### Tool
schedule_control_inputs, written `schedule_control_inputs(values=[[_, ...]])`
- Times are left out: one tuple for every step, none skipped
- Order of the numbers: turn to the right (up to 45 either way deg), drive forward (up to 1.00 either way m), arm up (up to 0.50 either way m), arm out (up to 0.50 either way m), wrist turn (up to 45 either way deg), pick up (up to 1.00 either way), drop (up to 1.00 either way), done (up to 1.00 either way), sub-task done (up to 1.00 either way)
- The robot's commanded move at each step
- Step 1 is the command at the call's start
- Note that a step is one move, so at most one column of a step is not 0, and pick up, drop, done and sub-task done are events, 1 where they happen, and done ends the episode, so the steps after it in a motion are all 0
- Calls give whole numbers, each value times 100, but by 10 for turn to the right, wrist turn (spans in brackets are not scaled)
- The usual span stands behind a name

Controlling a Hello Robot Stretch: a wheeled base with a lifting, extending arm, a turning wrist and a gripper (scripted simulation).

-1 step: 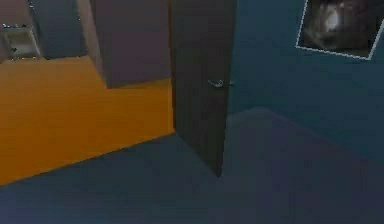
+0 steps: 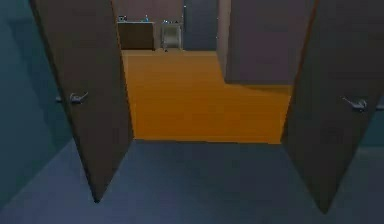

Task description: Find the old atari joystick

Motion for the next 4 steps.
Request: schedule_control_inputs(values=[[0, 100, 0, 0, 0, 0, 0, 0, 0], [-60, 0, 0, 0, 0, 0, 0, 0, 0], [0, 55, 0, 0, 0, 0, 0, 0, 0], [0, 100, 0, 0, 0, 0, 0, 0, 0]])
